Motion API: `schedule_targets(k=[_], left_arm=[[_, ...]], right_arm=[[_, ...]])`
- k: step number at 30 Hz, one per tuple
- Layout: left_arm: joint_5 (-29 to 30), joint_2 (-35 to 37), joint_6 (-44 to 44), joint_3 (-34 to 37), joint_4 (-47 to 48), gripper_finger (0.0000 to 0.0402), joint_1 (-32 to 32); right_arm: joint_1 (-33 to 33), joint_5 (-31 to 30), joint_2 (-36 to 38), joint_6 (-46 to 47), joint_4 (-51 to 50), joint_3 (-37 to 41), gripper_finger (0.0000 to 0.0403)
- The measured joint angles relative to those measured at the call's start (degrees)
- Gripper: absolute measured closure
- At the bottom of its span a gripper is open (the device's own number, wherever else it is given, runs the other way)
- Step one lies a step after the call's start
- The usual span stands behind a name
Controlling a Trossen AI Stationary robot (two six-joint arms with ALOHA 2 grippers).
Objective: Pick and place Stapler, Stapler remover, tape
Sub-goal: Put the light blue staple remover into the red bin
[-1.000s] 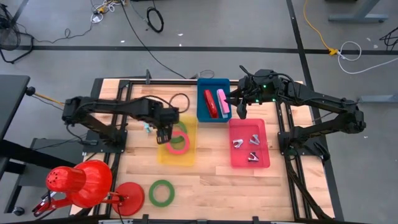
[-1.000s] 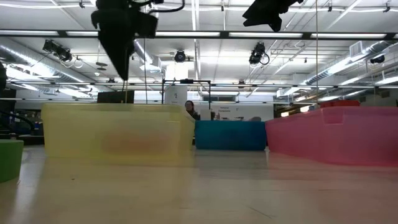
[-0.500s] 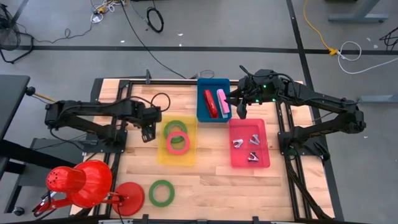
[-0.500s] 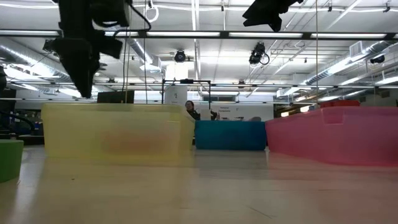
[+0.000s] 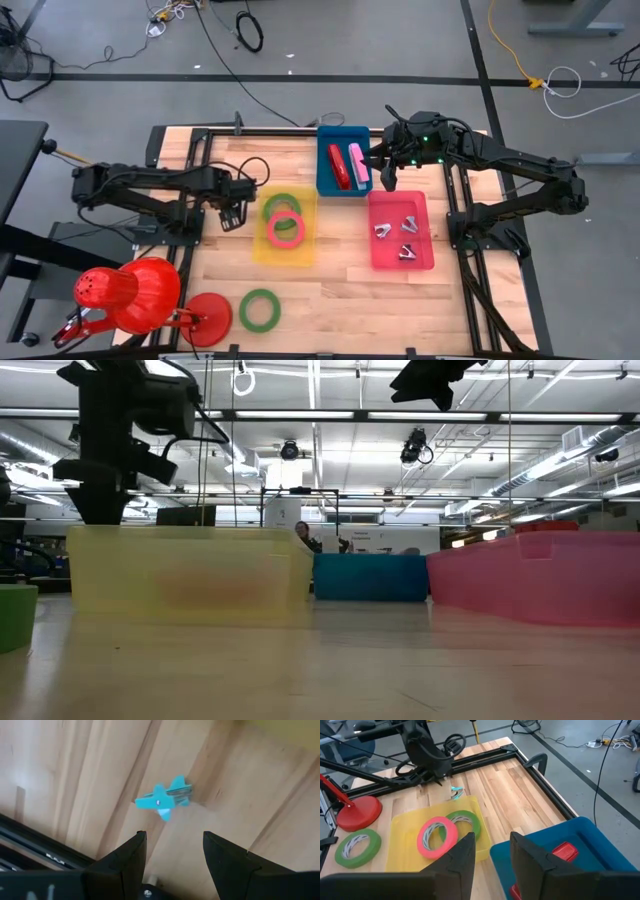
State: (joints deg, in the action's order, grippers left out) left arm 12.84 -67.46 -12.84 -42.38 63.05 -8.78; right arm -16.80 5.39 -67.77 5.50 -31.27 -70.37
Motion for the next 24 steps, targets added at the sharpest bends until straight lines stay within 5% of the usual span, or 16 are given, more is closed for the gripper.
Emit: schedule_targets(k=[15,24], left_arm=[[-3.31,1.51,-10.51,-1.38,-1.5,0.0203,-0.17],[-5.6,-3.86,-15.02,-8.5,-0.21,0.0203,-7.94]], right_arm=[[0.0,0.01,0.0,-0.2,2.11,0.0,0.0282],[0.0,0.02,0.0,-0.01,2.58,0.0,0.0282]])
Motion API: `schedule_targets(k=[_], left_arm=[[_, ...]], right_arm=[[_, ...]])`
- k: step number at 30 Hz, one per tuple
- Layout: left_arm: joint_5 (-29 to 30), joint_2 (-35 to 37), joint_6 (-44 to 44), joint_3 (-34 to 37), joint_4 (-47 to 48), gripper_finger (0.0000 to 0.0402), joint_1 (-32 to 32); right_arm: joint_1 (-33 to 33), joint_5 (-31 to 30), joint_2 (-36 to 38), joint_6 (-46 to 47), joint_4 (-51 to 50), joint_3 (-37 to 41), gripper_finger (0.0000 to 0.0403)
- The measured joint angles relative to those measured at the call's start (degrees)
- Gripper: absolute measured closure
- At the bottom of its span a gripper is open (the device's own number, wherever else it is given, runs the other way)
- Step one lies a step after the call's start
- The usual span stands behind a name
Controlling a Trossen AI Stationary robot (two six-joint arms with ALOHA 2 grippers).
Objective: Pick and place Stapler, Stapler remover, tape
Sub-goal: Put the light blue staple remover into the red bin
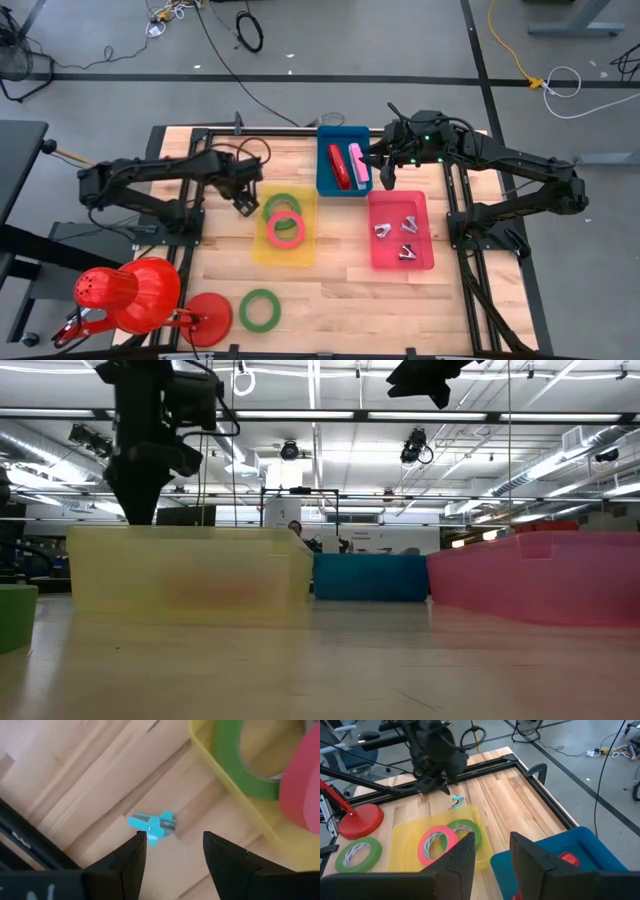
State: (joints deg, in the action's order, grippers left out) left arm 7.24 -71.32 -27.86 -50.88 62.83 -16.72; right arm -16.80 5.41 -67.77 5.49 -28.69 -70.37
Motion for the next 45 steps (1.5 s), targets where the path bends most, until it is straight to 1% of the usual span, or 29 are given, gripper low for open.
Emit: schedule_targets(k=[4,7,13,16,20,23,25,28,34,40,45], left_arm=[[-0.76,-4.54,0.2,-2.04,2.01,0.0203,-2.98],[-0.56,-7.29,-1.6,-3.11,4.34,0.0203,-5.46],[-0.48,-10.69,-3.53,-3.97,5.71,0.0203,-10.12],[-0.41,-11.68,-8.33,-3.97,7.92,0.0203,-12.31],[-0.26,-12.03,-15.48,-3.97,8.52,0.0203,-14.74],[-2.12,-12.03,-18.41,-3.97,8.88,0.0203,-15.97],[-4.69,-12.03,-19.63,-3.97,9.33,0.0203,-16.45],[-6.42,-12.03,-21.65,-3.97,9.24,0.0203,-16.48],[-2.54,-12.03,-31.16,-3.97,9.69,0.0203,-14.97],[-3.33,-11.98,-33.55,-3.58,9.2,0.0202,-14.9],[-4.49,-11.95,-34.96,0.1,6.42,0.0202,-15.5]], right_arm=[[0.0,-0.01,0.0,0.01,0.14,0.0,0.0282],[0.0,-0.02,0.0,0.01,0.22,0.0,0.0282],[0.0,0.0,0.0,0.01,0.28,0.0,0.0282],[0.0,-0.01,0.0,0.01,0.3,0.0,0.0282],[0.0,0.0,0.0,-0.03,0.31,0.0,0.0282],[0.0,0.0,0.0,-0.18,0.33,0.0,0.0282],[0.0,-0.01,0.0,-0.19,0.33,0.0,0.0282],[0.02,0.0,0.0,-0.26,0.33,0.0,0.0282],[0.01,0.0,0.0,-0.33,0.35,0.0,0.0282],[0.02,0.0,0.0,-1.48,0.37,0.0,0.0282],[0.01,0.0,0.0,-1.5,0.39,0.0,0.0282]])
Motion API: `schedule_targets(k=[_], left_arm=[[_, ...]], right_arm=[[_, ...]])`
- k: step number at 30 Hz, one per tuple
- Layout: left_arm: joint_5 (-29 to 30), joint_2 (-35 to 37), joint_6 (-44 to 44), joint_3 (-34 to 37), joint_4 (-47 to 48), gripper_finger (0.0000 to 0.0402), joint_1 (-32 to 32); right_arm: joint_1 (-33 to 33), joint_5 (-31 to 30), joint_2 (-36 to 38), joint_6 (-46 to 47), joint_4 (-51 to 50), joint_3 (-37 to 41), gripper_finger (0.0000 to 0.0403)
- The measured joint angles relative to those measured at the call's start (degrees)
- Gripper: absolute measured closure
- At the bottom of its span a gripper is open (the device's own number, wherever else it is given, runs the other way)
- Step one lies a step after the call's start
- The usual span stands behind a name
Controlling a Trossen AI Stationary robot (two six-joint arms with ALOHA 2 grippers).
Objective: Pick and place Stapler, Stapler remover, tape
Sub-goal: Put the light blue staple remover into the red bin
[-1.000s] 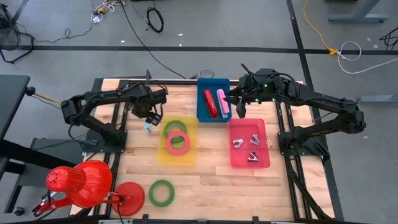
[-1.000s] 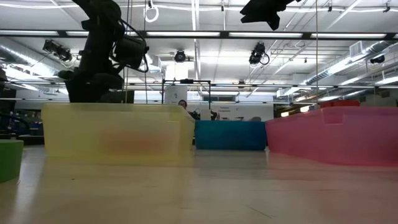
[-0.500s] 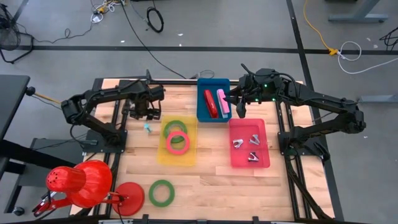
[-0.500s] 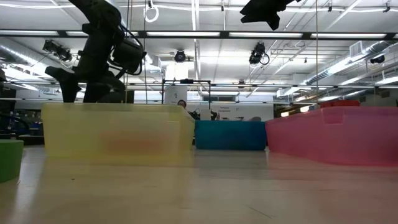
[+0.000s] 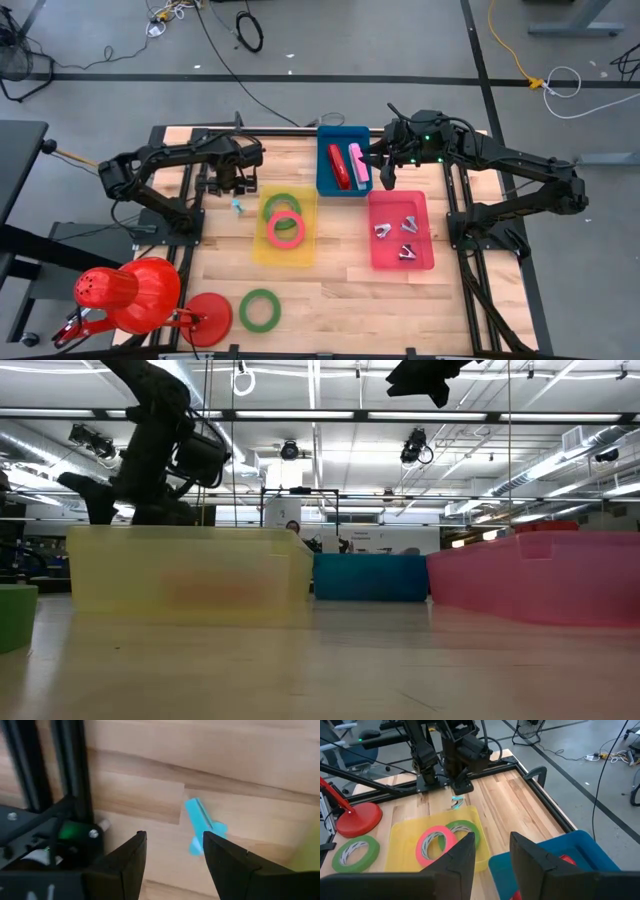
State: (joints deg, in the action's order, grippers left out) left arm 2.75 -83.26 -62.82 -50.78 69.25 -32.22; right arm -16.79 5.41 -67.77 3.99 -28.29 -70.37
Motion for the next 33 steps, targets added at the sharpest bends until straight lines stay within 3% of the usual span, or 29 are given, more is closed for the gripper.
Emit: schedule_targets(k=[7,13,20,28,33], left_arm=[[0.07,0.0,-4.38,3.24,-8.43,0.0202,-1.0],[0.27,0.0,-9.64,5.16,-9.65,0.0202,-1.76],[-3.63,0.0,-14.87,9.8,-16.77,0.0202,-1.2],[-5.46,0.0,-16.51,10.4,-17.84,0.0204,-0.95],[-6.24,0.0,-16.5,10.4,-17.94,0.023,-0.95]], right_arm=[[0.0,0.01,0.0,-0.02,0.01,0.0,0.0282],[-0.01,0.0,0.0,-0.04,0.0,0.0,0.0282],[0.0,0.0,0.0,-0.69,0.0,0.0,0.0282],[0.01,0.0,0.0,-1.7,0.0,0.0,0.0282],[-0.01,0.0,0.0,-1.73,0.0,0.0,0.0282]])
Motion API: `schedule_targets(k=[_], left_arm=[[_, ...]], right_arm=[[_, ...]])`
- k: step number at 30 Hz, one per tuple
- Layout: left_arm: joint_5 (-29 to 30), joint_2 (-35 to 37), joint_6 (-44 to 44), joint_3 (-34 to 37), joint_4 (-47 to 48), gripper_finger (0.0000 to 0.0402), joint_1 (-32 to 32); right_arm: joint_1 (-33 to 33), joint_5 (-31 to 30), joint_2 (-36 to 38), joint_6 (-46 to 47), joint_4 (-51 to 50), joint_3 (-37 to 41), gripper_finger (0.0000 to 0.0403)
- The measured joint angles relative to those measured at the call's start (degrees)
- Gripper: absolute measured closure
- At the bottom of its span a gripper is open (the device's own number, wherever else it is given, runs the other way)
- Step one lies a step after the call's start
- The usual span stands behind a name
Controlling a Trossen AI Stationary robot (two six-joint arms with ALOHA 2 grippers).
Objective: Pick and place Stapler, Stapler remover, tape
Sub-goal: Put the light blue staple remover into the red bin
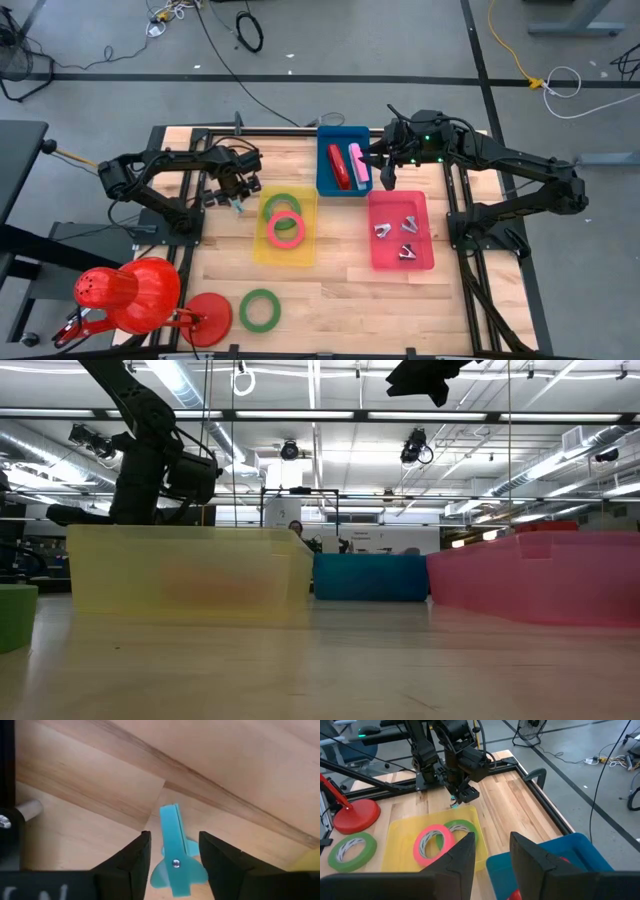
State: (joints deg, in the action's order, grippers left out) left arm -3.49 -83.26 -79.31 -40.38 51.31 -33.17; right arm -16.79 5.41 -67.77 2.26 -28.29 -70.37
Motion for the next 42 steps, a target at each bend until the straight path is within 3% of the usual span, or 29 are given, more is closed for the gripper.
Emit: schedule_targets(k=[16,28,42], left_arm=[[1.15,0.0,0.44,-0.04,0.0,0.0335,0.0],[1.5,1.5,2.45,-0.61,0.31,0.0339,0.0],[7.89,4.68,7.33,-10.16,3.69,0.0339,0.04]], right_arm=[[0.02,0.0,0.0,-0.1,0.0,0.0,0.0282],[0.01,0.0,0.0,0.03,0.0,0.0,0.0282],[0.02,-0.02,0.0,0.11,-0.01,0.0,0.0282]])
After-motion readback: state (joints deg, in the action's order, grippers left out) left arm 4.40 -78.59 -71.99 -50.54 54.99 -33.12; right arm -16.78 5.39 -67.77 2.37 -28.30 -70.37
